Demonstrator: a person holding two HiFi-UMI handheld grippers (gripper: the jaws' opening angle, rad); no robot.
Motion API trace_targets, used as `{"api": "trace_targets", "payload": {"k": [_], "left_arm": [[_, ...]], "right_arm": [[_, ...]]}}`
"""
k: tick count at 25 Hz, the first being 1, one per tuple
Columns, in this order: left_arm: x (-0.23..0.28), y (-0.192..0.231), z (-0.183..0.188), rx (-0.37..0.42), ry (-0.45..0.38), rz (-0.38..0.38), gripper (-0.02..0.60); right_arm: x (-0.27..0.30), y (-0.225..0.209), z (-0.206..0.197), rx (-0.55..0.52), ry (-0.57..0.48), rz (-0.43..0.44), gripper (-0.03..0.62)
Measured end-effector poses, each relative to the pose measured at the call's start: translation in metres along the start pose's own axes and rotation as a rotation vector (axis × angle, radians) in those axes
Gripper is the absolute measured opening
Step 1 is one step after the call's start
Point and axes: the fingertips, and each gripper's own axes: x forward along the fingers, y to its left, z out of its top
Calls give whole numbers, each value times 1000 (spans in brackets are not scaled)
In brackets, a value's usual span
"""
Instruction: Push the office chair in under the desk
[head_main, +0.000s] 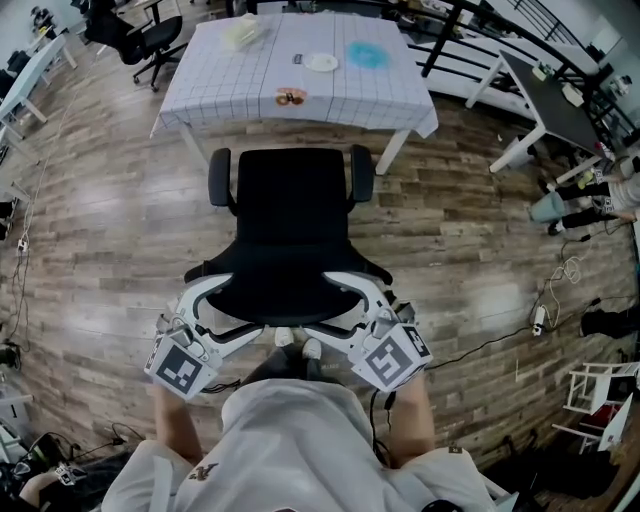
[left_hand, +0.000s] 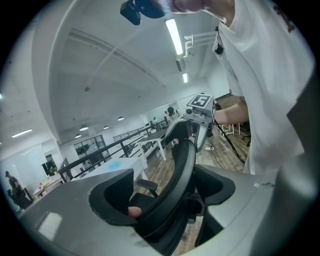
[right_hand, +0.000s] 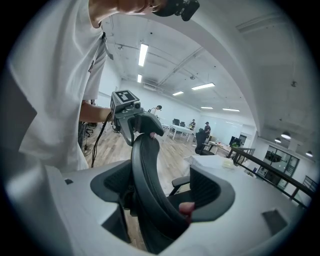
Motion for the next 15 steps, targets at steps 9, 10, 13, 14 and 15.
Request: {"api": "trace_targets", "payload": {"k": [9,10,13,14,15], "left_arm": [[13,13,-8,-12,38,-8,377],[14,14,-8,-12,36,-11,376],[19,19,-8,-9,32,-19,371],[21,21,-7,-8,30,-19,372],[22,23,-7,-8,28,-18,372]], "right_arm": [[7,-17,-8,1,17,9,373],[7,-19,-9,3,19,12,373],[7,-25,-11,8,23,16,373],[7,-27,-12,10,23,14,373],[7,-29,-12,10,22,12,373]]}}
